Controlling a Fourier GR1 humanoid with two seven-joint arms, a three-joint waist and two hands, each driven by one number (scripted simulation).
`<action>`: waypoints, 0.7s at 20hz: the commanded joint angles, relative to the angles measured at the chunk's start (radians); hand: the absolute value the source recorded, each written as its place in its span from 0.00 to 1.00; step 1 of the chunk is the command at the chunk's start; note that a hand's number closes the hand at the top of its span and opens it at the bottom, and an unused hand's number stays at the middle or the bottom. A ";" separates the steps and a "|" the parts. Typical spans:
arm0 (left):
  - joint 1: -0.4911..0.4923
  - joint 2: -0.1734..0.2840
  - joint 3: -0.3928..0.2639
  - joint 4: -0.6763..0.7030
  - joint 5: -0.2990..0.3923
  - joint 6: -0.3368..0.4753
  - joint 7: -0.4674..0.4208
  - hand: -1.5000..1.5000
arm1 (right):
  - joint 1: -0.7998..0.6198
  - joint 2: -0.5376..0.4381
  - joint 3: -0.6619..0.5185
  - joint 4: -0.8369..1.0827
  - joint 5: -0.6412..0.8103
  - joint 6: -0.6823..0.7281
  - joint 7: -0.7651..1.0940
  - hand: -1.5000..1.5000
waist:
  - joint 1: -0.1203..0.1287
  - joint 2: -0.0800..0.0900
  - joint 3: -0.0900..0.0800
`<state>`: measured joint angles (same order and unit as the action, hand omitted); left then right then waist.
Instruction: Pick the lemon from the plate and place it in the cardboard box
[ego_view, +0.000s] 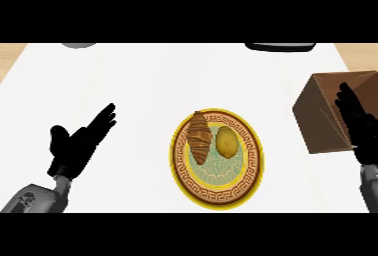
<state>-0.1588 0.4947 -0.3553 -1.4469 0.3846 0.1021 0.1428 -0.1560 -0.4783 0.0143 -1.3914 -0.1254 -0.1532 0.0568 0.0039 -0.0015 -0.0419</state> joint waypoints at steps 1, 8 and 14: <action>0.007 -0.024 0.054 0.087 0.006 -0.019 -0.090 0.50 | -0.031 0.002 0.004 -0.059 0.002 0.003 0.038 0.00 | -0.008 0.002 0.040; 0.061 0.014 0.201 -0.064 0.089 0.089 -0.043 0.50 | -0.005 0.127 -0.014 -0.222 0.198 -0.349 -0.043 0.00 | 0.006 -0.017 0.042; 0.145 0.035 0.238 -0.190 0.120 0.086 -0.002 0.50 | 0.117 0.228 0.197 -0.445 0.348 -0.377 -0.209 0.00 | 0.005 -0.007 0.042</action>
<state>-0.0692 0.5155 -0.1323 -1.5349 0.4948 0.1708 0.1072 -0.0922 -0.2860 0.1181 -1.7329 0.1042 -0.4708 -0.0993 0.0047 -0.0108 -0.0030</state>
